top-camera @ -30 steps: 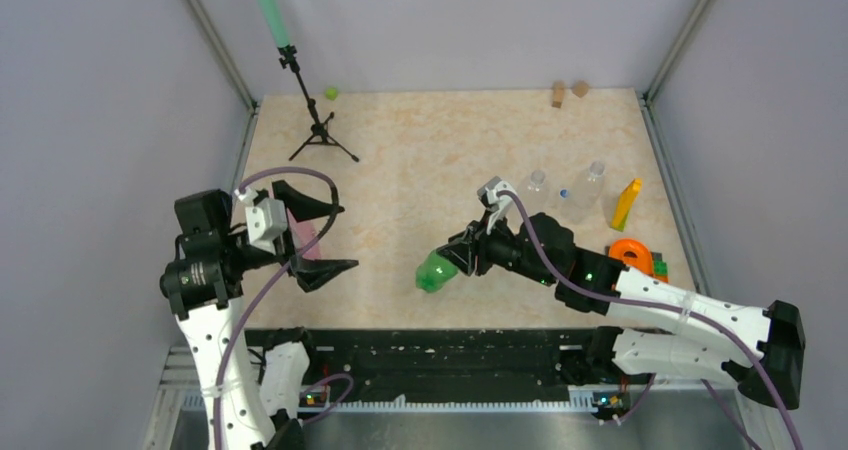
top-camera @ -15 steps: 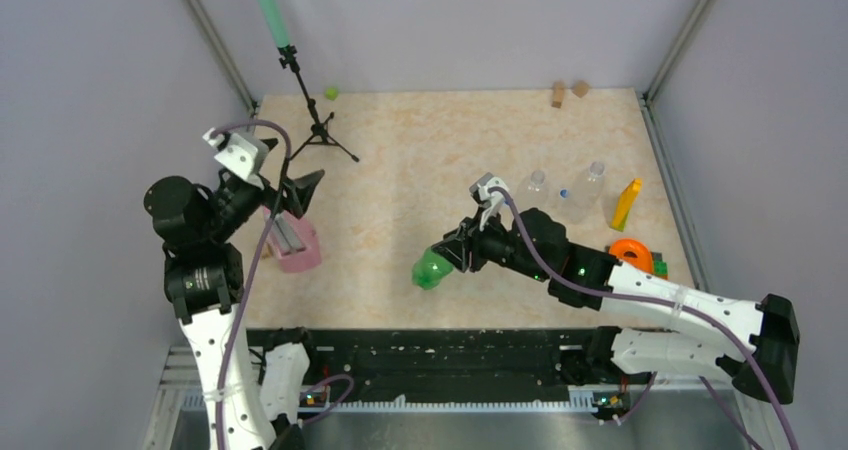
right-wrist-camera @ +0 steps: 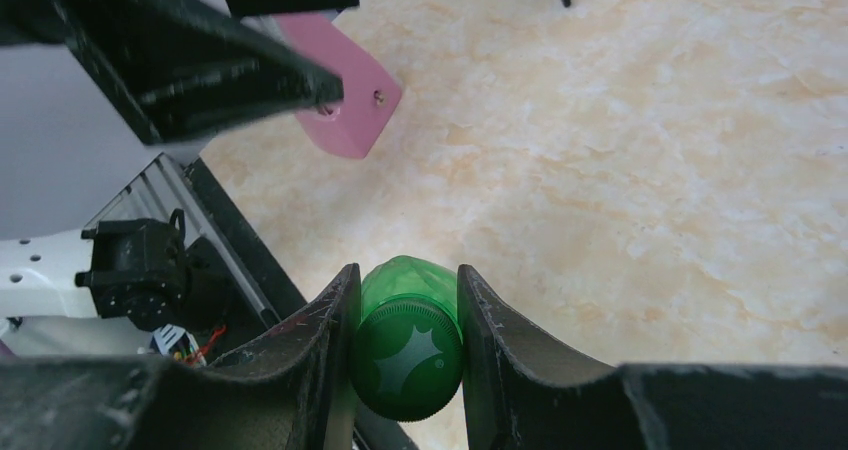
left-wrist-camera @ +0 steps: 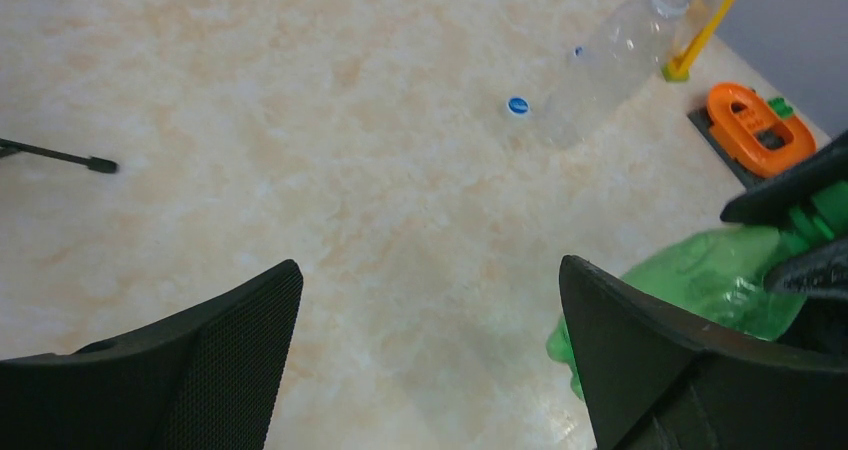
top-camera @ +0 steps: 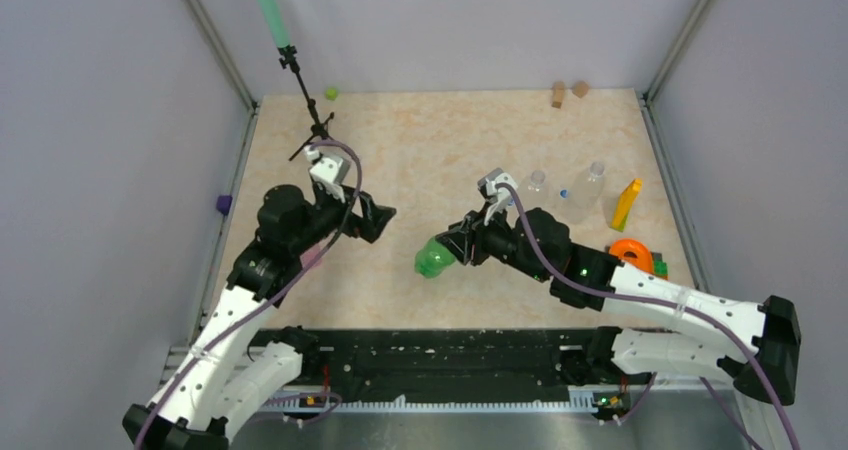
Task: Unscrew the bottle caps
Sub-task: Unscrew the bottle cap from the plastic bottle.
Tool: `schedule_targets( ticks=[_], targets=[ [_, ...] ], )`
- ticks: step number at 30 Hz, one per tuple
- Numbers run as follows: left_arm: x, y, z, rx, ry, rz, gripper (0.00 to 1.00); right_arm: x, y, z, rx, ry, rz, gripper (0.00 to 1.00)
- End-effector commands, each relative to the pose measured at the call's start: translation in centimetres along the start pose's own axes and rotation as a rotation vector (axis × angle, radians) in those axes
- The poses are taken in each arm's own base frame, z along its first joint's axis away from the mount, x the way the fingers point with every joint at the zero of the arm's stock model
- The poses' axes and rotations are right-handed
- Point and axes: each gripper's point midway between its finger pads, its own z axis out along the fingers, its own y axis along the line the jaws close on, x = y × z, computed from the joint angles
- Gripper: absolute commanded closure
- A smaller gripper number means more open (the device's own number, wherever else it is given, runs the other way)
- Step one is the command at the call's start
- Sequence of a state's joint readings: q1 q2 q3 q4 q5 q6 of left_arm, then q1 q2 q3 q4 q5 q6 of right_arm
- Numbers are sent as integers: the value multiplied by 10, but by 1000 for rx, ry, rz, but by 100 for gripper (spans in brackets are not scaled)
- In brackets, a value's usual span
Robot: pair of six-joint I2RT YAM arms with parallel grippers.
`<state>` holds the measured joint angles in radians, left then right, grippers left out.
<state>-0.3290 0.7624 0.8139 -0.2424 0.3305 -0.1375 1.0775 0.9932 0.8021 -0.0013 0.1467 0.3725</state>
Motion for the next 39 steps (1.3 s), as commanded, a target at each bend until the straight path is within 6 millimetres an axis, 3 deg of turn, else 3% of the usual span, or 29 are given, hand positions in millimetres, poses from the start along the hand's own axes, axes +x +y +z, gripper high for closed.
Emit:
schedule_targets(
  ticks=[1,3,7,10,15,22,37,39],
  targets=[
    [-3,-21,0,22,-72,27,1,-42,-4,-14,52,-141,48,100],
    [2,-45,-6,139,-88,52,1,-43,-10,-18,76,-167,67,100],
    [16,-106,-23,531,-125,98,1,-45,-13,-23,62,-179,93,100],
    [38,-120,-23,653,-69,114,1,-50,-11,-23,22,-166,123,100],
    [37,-148,-38,848,-139,171,1,-57,0,-21,-104,-151,141,100],
    [49,-163,-27,979,-66,150,1,-62,39,-15,-317,-119,110,100],
    [61,-166,-9,1003,-19,155,1,-60,60,-17,-465,-143,78,100],
    [62,-167,-8,1016,-13,160,9,-56,57,-15,-458,-141,82,100]
  ],
)
